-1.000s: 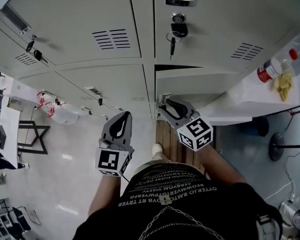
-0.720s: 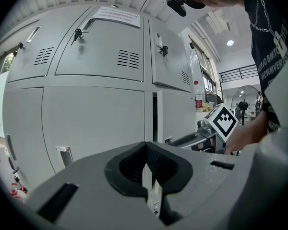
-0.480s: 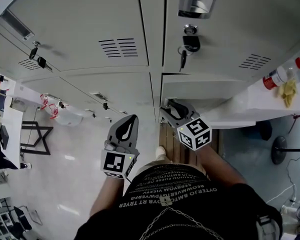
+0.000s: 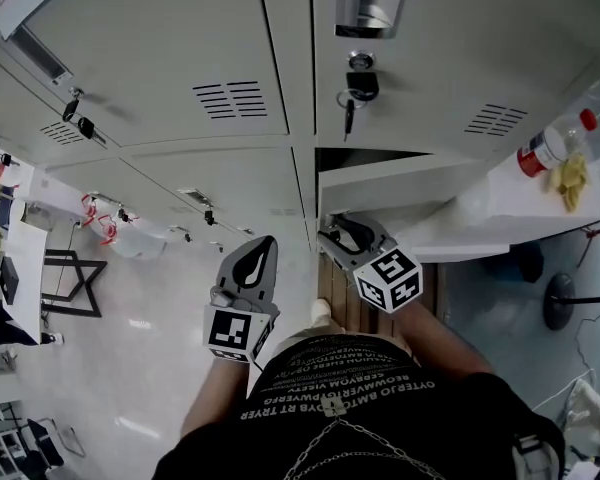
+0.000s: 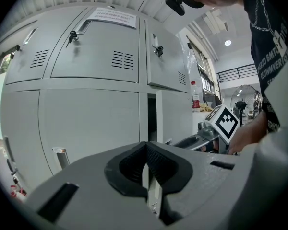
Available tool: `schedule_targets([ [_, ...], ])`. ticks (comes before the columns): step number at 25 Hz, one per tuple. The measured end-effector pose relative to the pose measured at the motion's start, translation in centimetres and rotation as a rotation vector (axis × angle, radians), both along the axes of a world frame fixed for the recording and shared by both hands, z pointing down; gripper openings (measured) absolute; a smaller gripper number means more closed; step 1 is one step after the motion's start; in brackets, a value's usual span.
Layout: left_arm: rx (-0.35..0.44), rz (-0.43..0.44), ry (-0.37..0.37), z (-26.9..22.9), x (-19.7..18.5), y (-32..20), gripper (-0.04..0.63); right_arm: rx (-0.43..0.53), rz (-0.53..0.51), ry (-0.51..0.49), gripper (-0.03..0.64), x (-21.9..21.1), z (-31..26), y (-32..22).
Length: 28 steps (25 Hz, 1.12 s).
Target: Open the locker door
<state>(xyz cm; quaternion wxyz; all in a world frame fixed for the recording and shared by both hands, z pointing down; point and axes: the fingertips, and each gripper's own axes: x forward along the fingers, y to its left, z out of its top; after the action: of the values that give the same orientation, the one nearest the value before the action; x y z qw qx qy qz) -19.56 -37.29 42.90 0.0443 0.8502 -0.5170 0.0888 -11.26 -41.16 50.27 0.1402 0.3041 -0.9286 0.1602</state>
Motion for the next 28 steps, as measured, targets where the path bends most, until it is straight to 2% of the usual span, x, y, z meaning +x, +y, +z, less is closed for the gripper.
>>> schedule_targets([
  [6, -0.013, 0.031, -0.005, 0.3, 1.9, 1.9, -0.003, -0.008, -0.017, -0.003, 0.167, 1.0, 0.0, 3.2],
  [12, 0.027, 0.063, 0.002, -0.8, 4.6, 3.5, -0.003, -0.015, -0.028, -0.009, 0.165, 2.7, -0.1, 6.6],
  [18, 0.004, 0.099, -0.003, -0.4, 7.6, 5.6, -0.003, -0.027, -0.029, -0.034, 0.161, 5.1, -0.2, 9.6],
  [22, 0.008, 0.126, -0.006, -0.8, 9.8, 7.1, -0.003, -0.025, 0.004, -0.034, 0.113, 7.1, -0.1, 11.0],
  [28, 0.022, 0.143, -0.008, -1.0, 12.2, 9.3, -0.003, -0.02, 0.013, -0.014, 0.101, 9.7, -0.1, 13.0],
])
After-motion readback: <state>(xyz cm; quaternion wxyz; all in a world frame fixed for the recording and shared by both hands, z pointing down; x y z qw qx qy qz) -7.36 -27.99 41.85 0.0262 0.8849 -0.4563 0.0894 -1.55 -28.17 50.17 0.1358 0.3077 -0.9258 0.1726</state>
